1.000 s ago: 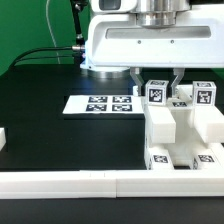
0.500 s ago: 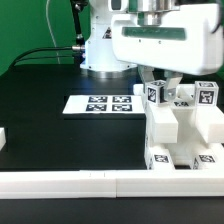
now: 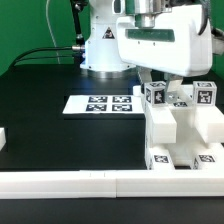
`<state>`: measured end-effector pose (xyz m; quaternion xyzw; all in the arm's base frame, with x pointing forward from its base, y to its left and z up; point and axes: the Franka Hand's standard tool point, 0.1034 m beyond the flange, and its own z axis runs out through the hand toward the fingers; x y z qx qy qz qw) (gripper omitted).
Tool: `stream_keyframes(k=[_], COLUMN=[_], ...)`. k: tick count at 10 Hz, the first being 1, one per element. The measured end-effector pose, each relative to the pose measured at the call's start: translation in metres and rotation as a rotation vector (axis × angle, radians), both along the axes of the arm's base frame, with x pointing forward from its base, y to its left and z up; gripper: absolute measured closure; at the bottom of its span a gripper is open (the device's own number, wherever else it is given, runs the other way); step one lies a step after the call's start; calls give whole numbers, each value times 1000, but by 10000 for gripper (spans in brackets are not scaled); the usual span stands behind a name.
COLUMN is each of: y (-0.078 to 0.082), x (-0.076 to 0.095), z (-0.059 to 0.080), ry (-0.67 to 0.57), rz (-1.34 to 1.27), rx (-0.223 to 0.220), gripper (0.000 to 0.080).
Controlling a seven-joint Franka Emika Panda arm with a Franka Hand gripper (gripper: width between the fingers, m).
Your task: Assemble chair
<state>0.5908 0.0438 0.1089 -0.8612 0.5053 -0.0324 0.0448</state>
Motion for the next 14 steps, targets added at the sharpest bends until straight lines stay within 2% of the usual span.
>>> stream_keyframes(k=[1, 2, 6, 7, 8, 9, 10, 11, 12, 13, 14], y=[-2, 0, -1, 1, 2, 1, 1, 1, 2, 2, 2], x=[-2, -2, -2, -1, 0, 0, 0, 0, 0, 0, 0], z=[1, 1, 0, 2, 2, 1, 1, 1, 1, 0, 0], ry=[32, 58, 42, 26, 14, 16, 19, 19, 24, 28, 31], rz=[188, 337, 592, 811, 912, 893, 868, 855, 777, 714, 649], rx=[-5, 1, -21, -46, -54, -53, -51, -50, -43, -39, -33], gripper=[191, 159, 151, 151, 151, 151, 244, 244, 428, 530, 530])
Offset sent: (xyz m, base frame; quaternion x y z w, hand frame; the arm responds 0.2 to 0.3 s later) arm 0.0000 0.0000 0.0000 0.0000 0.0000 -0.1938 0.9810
